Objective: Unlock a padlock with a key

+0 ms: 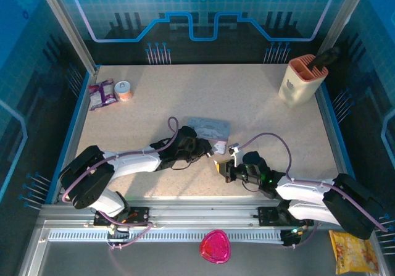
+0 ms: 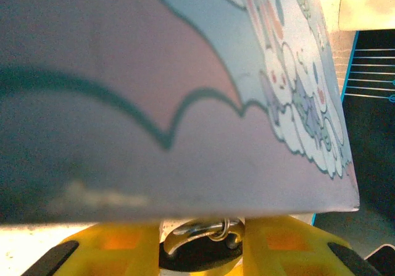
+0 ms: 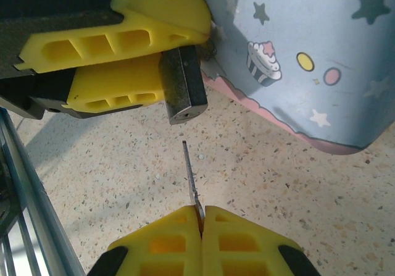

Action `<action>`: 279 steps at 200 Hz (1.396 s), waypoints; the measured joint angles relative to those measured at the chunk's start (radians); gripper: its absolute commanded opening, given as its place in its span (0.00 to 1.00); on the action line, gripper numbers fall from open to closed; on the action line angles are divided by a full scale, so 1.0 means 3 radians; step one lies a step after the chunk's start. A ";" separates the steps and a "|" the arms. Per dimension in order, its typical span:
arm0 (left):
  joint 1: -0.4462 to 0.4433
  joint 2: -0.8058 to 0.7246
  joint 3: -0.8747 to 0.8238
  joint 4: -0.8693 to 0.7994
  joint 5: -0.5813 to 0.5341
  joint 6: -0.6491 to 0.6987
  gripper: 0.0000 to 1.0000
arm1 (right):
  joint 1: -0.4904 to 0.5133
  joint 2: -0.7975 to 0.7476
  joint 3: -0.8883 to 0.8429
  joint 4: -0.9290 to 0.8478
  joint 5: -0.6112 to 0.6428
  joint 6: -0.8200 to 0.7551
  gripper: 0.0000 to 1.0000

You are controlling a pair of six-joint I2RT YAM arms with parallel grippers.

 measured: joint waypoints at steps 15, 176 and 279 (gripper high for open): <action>0.0000 0.0000 -0.0006 -0.0003 0.0011 -0.0001 0.12 | 0.0000 0.0000 0.0001 0.0014 0.0013 0.0000 0.00; 0.0009 -0.0019 -0.0070 0.0113 0.0102 -0.0163 0.11 | 0.0000 0.0112 0.0001 0.0211 0.0050 0.0006 0.00; 0.0009 -0.0019 -0.0094 0.0193 0.0106 -0.0205 0.11 | 0.0000 0.0109 -0.0003 0.0273 0.0097 0.0042 0.00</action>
